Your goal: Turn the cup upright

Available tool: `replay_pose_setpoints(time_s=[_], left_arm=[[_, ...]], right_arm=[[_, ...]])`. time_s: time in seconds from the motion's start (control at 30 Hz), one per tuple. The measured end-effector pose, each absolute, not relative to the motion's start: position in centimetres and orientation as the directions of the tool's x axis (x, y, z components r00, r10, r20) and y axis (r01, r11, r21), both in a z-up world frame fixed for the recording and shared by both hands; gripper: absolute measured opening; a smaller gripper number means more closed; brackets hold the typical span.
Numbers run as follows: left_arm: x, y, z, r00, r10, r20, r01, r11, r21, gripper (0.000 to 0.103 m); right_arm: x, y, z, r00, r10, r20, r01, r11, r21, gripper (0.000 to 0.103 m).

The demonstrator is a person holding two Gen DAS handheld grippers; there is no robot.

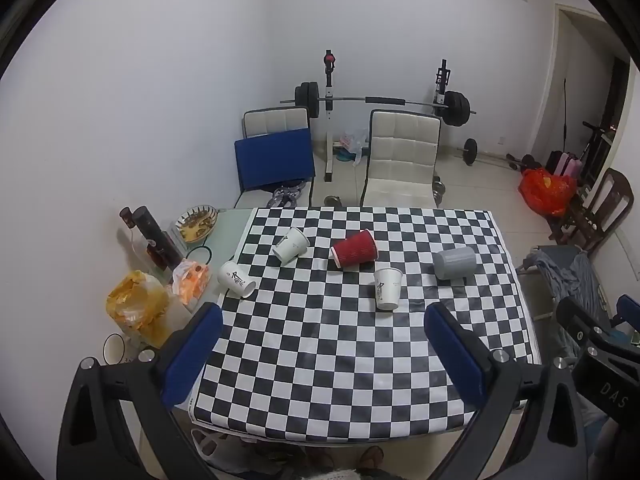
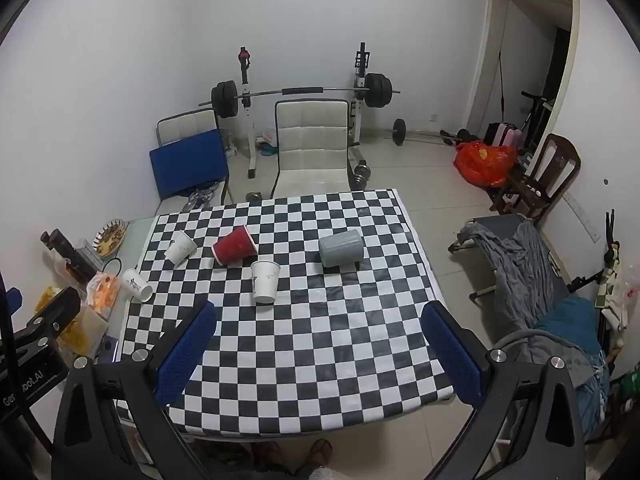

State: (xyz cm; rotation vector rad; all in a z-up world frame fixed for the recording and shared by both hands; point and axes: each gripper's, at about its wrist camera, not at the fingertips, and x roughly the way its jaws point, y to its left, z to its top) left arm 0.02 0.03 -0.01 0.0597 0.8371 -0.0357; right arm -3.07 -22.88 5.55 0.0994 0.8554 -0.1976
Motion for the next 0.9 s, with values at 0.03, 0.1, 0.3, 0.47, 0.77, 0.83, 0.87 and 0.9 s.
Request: replay_pose_setpoints(time_s=[0.03, 0.1, 0.3, 0.47, 0.77, 0.83, 0.87, 0.9], left_arm=[[0.04, 0.03, -0.03, 0.668, -0.008, -0.744, 0.055, 0.998, 0.039, 0.103], [0.0, 0.02, 0.0, 0.671, -0.006, -0.741, 0.055, 0.998, 0.042, 0.103], [0.0, 0.03, 0.0, 0.672, -0.005, -0.74, 0.054, 0.998, 0.042, 0.103], [0.01, 0.01, 0.0, 0.673, -0.005, -0.74, 0.055, 0.998, 0.043, 0.103], [0.09, 0.03, -0.04, 0.675, -0.009, -0.738, 0.057, 0.998, 0.04, 0.103], [0.08, 0.05, -0.03, 0.676, -0.008, -0.736, 0.055, 0.998, 0.04, 0.103], [0.16, 0.04, -0.05, 0.676, -0.009, -0.736, 0.055, 0.998, 0.038, 0.103], [0.08, 0.04, -0.03, 0.676, -0.009, -0.737, 0.056, 0.998, 0.039, 0.103]], right_arm=[[-3.08, -22.86, 5.57, 0.639, -0.132, -0.758, 0.212, 0.977, 0.008, 0.103], [-3.04, -22.82, 5.57, 0.634, -0.135, -0.761, 0.214, 0.977, 0.005, 0.103], [-3.07, -22.82, 5.6, 0.636, -0.132, -0.76, 0.211, 0.977, 0.007, 0.103], [-3.08, -22.95, 5.52, 0.643, -0.146, -0.752, 0.217, 0.976, -0.005, 0.103], [-2.77, -22.21, 5.92, 0.65, -0.151, -0.745, 0.219, 0.976, -0.007, 0.103], [-2.81, -22.16, 6.23, 0.651, -0.151, -0.744, 0.218, 0.976, -0.008, 0.103], [-2.68, -22.09, 6.34, 0.651, -0.152, -0.744, 0.219, 0.976, -0.007, 0.103], [-2.81, -22.11, 6.32, 0.653, -0.152, -0.742, 0.22, 0.976, -0.007, 0.103]])
